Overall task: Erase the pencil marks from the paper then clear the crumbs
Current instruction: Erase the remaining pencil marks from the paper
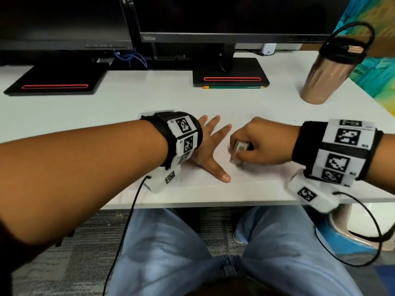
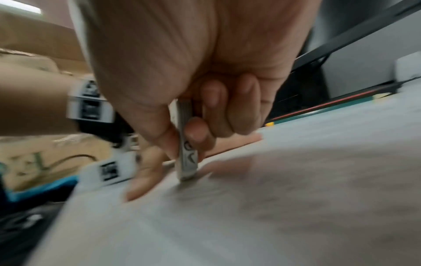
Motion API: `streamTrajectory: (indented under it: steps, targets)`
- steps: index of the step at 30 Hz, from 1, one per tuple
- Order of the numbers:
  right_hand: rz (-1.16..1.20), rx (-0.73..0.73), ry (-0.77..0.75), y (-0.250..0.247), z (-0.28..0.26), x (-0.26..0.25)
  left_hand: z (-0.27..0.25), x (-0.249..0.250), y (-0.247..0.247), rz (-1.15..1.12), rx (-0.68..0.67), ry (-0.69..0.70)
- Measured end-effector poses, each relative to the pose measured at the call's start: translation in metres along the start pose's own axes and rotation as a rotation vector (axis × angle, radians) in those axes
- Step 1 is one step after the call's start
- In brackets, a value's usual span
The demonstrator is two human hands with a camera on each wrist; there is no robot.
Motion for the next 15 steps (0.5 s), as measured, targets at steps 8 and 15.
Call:
streamTrajectory:
  steps: [8, 15]
  targets:
    - [0.008, 0.014, -0.011, -0.001, 0.001, 0.000, -0.004, 0.000, -0.002, 0.008, 0.000, -0.001]
    - [0.042, -0.007, -0.030, 0.004, 0.003, -0.007, -0.006, 0.002, -0.003, 0.022, 0.002, -0.001]
Point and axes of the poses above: each hand's wrist, its own z-axis towards the middle knuckle, its own y-axis out of the palm, x = y × z, the point moved 9 cm from there along z, towards the middle knuckle, and after that the axes turned 14 degrees about z, right-handed, at the moved point
